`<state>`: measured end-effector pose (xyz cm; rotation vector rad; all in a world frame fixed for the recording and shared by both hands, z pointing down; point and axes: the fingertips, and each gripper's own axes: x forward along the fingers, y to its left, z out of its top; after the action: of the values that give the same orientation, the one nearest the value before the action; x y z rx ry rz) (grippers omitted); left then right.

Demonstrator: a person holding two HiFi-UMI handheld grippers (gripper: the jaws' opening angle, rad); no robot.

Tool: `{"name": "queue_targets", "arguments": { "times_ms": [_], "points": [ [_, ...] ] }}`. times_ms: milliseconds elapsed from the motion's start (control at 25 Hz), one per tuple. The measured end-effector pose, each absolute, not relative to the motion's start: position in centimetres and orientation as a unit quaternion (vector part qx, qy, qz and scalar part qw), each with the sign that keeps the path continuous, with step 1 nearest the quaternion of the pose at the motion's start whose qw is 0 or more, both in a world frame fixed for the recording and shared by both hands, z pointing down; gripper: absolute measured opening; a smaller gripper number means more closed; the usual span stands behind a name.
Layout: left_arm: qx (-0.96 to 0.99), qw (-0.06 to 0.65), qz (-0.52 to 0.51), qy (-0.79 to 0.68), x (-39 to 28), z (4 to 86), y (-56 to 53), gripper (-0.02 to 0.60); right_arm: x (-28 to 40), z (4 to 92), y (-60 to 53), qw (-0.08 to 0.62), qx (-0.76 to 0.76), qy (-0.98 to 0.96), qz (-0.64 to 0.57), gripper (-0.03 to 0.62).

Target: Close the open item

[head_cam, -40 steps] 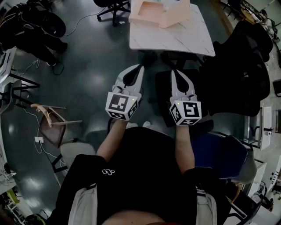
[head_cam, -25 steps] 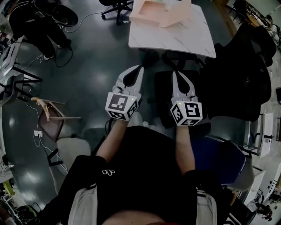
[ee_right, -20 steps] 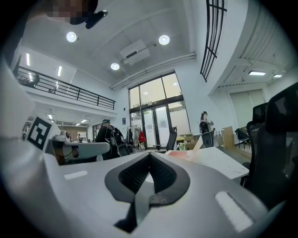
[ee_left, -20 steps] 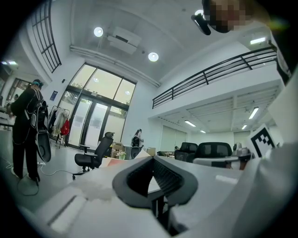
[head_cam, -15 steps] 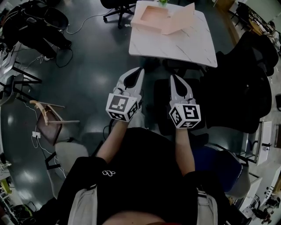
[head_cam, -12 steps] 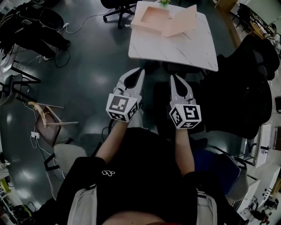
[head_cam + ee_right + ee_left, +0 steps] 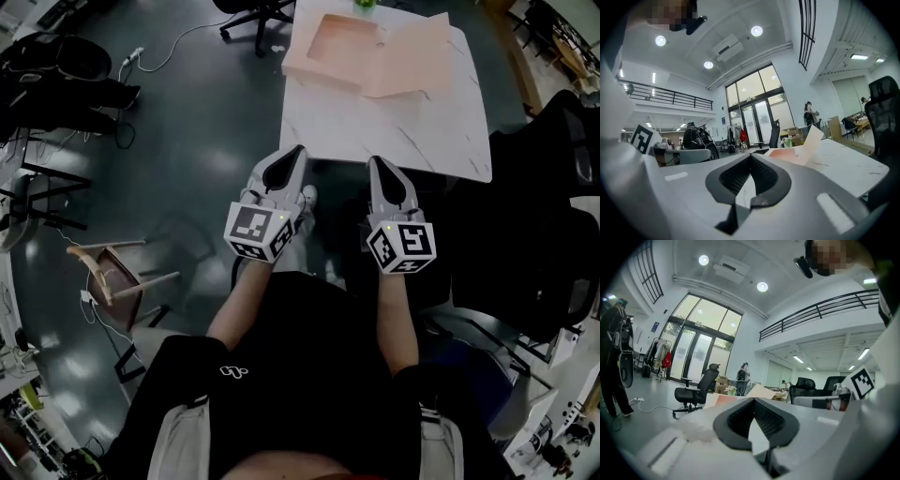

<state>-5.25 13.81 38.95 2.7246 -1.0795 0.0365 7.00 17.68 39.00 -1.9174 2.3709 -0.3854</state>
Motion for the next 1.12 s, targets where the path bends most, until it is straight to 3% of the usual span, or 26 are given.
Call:
{"name": "queue_targets", "arguments": {
  "times_ms": [560, 680, 920, 1120],
  "points": [
    [0.938, 0.126, 0.012, -0.322, -2.8, 38.6, -8.4, -0.002, 9.7, 37.9, -2.7, -0.002, -0.658, 0.742, -0.133, 0.005],
    [0.939, 0.142, 0.01, -0.314, -2.3, 39.2, -10.0, -0.002, 10.3, 38.1, -4.4, -0.005, -0.662, 0.736, -0.142, 0.043],
    [0.943, 0.156, 0.01, -0.292, -0.6, 39.7, -11.9, -0.002, 12.0, 38.8, -5.7, -0.012, -0.681, 0.716, -0.154, 0.056],
    [0.95, 0.158, 0.025, -0.268, 1.9, 40.1, -12.4, -0.002, 15.6, 39.3, -5.1, -0.007, -0.718, 0.678, -0.159, 0.124]
  ]
}}
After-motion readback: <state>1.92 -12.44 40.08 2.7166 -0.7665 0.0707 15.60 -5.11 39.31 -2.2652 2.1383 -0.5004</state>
